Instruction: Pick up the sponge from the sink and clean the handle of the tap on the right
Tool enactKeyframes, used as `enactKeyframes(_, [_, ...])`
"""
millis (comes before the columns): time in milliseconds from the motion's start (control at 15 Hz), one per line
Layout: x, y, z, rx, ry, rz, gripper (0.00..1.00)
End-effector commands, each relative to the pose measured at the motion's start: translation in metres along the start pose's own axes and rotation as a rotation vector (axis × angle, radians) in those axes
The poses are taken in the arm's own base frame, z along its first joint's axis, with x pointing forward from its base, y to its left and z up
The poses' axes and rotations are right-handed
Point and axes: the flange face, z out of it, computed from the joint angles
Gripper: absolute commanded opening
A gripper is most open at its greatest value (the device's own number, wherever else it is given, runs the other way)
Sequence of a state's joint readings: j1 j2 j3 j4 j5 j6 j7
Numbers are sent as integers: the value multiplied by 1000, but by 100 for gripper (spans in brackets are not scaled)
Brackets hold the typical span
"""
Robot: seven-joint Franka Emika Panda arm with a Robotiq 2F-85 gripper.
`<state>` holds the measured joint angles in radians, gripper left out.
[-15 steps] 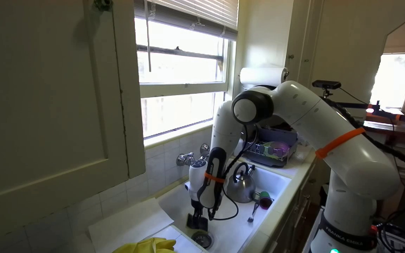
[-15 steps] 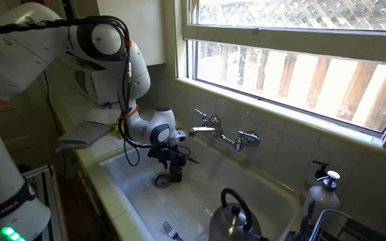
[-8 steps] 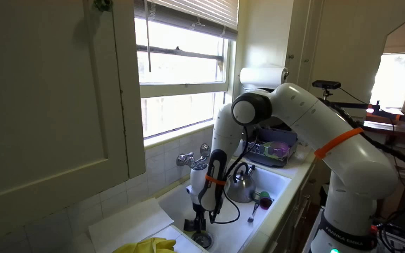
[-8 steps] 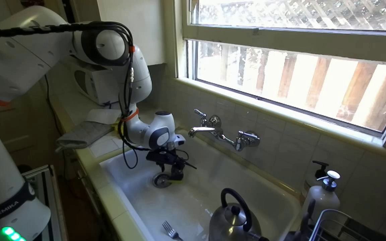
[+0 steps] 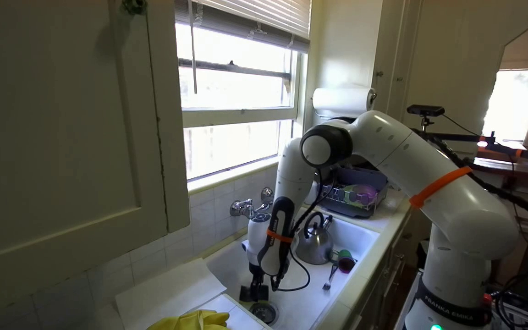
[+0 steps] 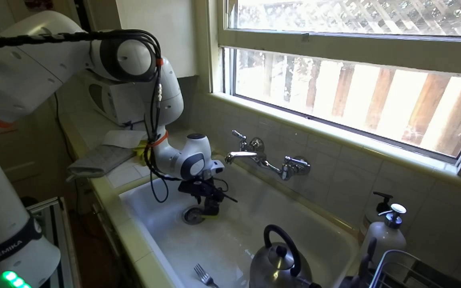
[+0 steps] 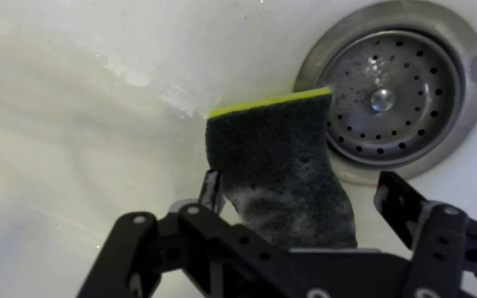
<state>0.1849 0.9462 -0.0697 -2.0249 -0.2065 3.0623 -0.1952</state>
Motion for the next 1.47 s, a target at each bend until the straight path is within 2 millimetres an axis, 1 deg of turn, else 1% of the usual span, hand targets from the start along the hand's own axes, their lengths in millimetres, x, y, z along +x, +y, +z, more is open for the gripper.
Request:
enactKeyframes(0, [4,-1,15,-9,33,17,94])
enactKeyframes(67, [5,-1,17,-12,39,20,90])
enactKeyframes(133, [5,-1,19,-11,40,20,77])
enactKeyframes(333, [6,0,24,-13,39,24,49])
enactKeyframes(667, [8,3,24,-20,44,27,16])
enactKeyframes(800, [8,6,24,-24,42,28,5])
enactKeyframes(867, [8,7,24,-25,40,28,2])
enactKeyframes(1000, [8,7,24,-23,40,27,5])
enactKeyframes(1067, [8,7,21,-25,40,28,3])
enactKeyframes(1400, [4,7,-7,-31,55,26,4])
